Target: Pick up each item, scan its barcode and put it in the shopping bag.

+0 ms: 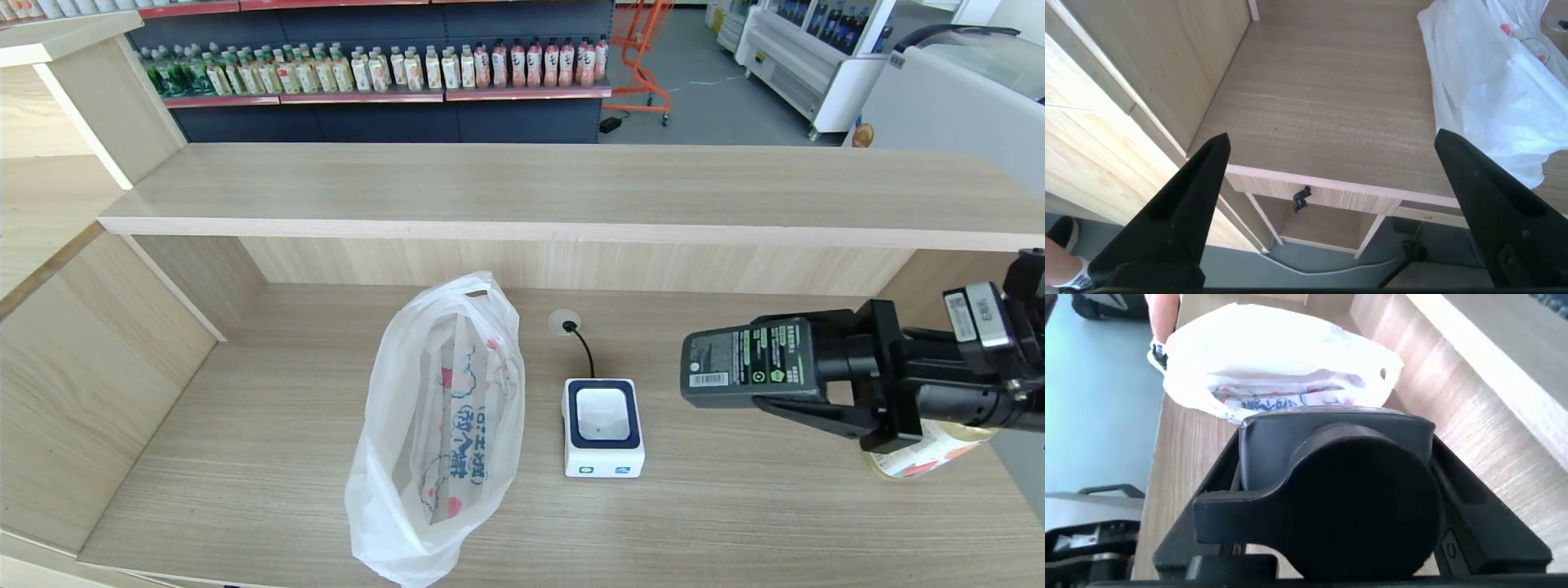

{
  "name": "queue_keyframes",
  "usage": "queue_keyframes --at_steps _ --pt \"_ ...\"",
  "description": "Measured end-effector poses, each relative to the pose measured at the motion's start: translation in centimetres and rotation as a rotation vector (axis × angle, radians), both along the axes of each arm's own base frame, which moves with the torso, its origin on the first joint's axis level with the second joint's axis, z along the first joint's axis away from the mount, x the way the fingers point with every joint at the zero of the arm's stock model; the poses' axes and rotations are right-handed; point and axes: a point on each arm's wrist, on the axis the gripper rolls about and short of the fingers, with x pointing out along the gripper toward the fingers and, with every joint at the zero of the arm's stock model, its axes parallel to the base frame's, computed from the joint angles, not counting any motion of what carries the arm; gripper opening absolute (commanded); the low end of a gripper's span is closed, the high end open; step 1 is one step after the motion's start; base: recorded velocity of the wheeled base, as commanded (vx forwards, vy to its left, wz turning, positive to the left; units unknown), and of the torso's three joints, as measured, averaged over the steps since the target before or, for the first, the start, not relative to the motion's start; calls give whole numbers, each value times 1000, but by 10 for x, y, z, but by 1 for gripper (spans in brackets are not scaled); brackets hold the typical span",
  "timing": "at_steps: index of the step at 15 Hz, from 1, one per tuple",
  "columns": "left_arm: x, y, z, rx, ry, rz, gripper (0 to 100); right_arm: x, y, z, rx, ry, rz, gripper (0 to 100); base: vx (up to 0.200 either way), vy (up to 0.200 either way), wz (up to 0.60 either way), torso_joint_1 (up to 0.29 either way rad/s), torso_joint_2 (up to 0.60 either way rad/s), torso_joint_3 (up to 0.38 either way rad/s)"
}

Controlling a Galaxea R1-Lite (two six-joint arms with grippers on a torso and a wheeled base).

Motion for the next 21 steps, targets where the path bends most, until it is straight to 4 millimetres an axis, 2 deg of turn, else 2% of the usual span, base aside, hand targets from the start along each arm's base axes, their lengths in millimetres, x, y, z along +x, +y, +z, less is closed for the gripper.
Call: queue_keyframes --at_steps 1,4,8,11,14,21 --pt "0 0 0 0 0 0 100 -3 6 -1 -19 -80 53 0 0 0 0 0 0 0" --pt "0 0 0 0 0 0 100 -11 47 -9 -54 -310 272 0 0 0 0 0 0 0" --pt "0 0 0 0 0 0 100 -20 89 -20 -44 -356 444 0 0 0 0 0 0 0" --pt "0 0 0 0 0 0 100 -15 114 -9 -29 -444 499 0 0 0 0 0 0 0" --pt "0 0 0 0 0 0 100 -7 123 -7 -24 -475 511 0 0 0 0 0 0 0" --pt "0 0 0 0 0 0 100 9 130 -8 -37 -482 478 0 0 0 0 0 0 0"
